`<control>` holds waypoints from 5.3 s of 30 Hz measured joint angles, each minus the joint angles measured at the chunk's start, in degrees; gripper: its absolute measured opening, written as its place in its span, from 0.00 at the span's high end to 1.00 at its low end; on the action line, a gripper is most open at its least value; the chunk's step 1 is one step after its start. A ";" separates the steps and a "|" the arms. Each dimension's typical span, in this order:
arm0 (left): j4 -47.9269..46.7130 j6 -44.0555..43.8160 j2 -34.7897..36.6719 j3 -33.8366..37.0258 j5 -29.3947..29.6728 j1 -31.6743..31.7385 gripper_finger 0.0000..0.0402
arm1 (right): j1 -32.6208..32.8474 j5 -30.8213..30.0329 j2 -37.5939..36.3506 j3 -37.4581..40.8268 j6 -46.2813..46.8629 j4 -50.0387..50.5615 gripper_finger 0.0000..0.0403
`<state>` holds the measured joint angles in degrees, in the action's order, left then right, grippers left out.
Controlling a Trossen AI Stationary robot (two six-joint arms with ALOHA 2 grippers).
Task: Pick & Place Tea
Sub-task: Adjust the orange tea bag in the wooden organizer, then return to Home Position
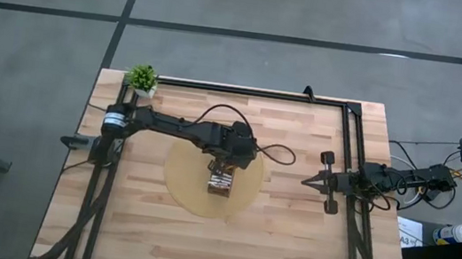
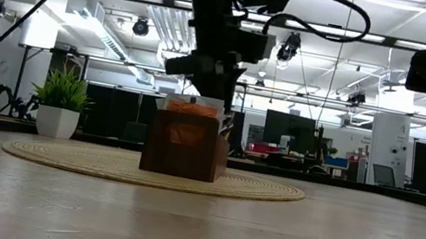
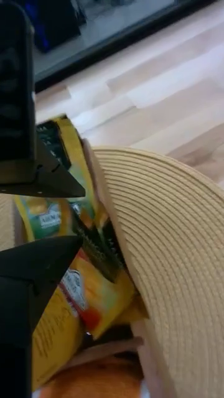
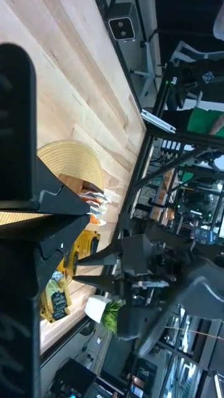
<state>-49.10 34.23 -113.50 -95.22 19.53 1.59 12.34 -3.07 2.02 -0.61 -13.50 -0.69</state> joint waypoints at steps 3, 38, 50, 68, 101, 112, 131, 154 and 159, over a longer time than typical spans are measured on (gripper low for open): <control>-2.88 -0.29 0.38 -0.77 3.55 -0.53 0.74 | 0.00 0.00 0.00 0.00 0.00 0.00 0.98; -0.30 -8.92 5.31 3.44 -10.02 -0.16 0.74 | 0.00 0.00 -0.04 0.00 0.00 0.00 0.98; -8.28 -15.14 8.95 1.92 -4.63 -0.14 0.74 | 0.00 0.00 -0.04 0.01 0.00 0.02 0.98; 12.29 -28.83 29.44 16.50 -11.40 1.24 0.74 | 0.00 0.00 -0.02 -0.01 0.00 0.00 0.98; 63.69 -46.76 100.06 86.60 0.23 8.24 0.74 | 0.00 0.00 -0.02 0.01 0.00 0.00 0.98; 64.67 -46.34 110.68 93.13 6.61 4.27 0.74 | 0.00 0.00 -0.02 -0.01 0.00 0.00 0.98; 57.87 -36.04 113.49 94.73 -9.92 1.13 0.74 | 0.00 -0.01 0.02 0.01 0.00 0.00 0.98; 51.19 -36.40 111.24 94.73 -10.79 1.30 0.74 | 0.00 0.00 0.02 0.01 0.00 0.00 0.98; 51.21 -36.38 111.24 94.73 -10.67 1.30 0.74 | 0.00 0.00 0.02 0.01 0.00 0.00 0.98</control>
<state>2.11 -2.15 -2.26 -0.49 8.86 2.90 12.34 -3.07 2.04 -0.60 -13.50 -0.69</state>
